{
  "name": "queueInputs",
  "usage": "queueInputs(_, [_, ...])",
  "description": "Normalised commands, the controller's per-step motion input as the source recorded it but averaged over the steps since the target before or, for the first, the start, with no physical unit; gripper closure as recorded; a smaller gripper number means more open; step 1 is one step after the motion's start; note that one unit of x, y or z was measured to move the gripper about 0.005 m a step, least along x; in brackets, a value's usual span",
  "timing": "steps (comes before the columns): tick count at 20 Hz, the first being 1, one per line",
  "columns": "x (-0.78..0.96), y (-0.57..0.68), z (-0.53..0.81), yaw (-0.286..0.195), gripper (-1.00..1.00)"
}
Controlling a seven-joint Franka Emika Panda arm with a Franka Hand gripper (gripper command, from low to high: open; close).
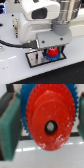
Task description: Insert the blue gear onto the right peg, followed by the red gear
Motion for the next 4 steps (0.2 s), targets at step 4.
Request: queueInputs(4, [0.0, 0.0, 0.6, 0.0, -1.0])
